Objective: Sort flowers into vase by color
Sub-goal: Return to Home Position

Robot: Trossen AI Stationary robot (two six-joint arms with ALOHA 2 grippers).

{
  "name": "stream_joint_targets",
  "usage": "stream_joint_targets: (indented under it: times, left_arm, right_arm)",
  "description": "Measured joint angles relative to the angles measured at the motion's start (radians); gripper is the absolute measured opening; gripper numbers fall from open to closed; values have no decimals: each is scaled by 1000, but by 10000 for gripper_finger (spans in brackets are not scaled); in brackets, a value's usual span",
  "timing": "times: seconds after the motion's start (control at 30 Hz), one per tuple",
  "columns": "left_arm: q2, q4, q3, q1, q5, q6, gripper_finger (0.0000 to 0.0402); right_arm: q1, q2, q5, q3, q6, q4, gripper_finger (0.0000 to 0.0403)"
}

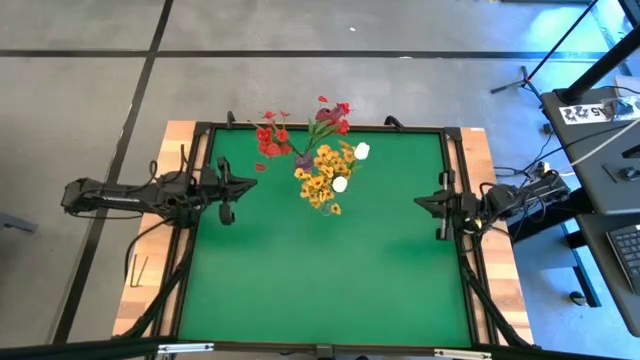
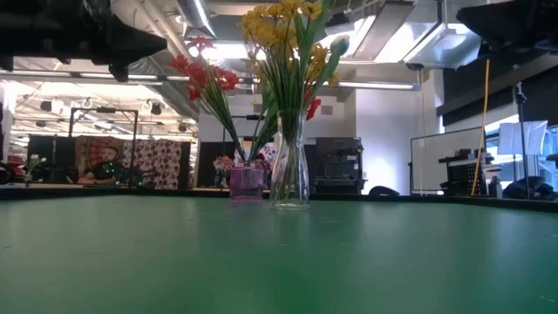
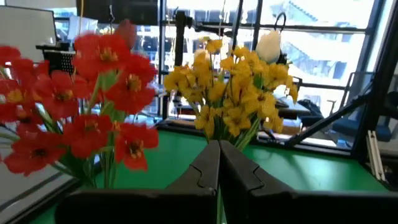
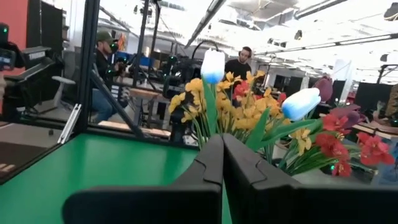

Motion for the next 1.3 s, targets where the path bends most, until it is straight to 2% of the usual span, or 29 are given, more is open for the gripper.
stream_joint_targets:
  times: [0.1,0.27,0.33,0.63,0.8,0.93,1.1,1.3]
  left_arm:
    - [0,17,-21,0,16,-4,0]
    - [0,14,-28,0,173,-41,0]
    - [0,9,-28,0,194,-48,0]
    - [0,-34,-28,24,206,-63,0]
    - [0,-55,-29,26,210,-64,0]
    - [0,-55,-62,26,213,-79,0]
    - [0,-49,-110,26,210,-123,0]
    - [-16,-47,-133,26,206,-135,0]
  right_arm:
    - [0,0,-1,-10,3,15,2]
    - [0,1,-7,-11,31,-16,1]
    - [0,1,-14,-11,48,-36,1]
    - [0,1,-15,-11,87,-45,0]
    - [0,1,-14,-12,135,-106,0]
    - [0,1,-12,-70,144,-63,0]
    - [0,1,55,-156,166,-16,0]
    - [0,-13,94,-156,172,-36,0]
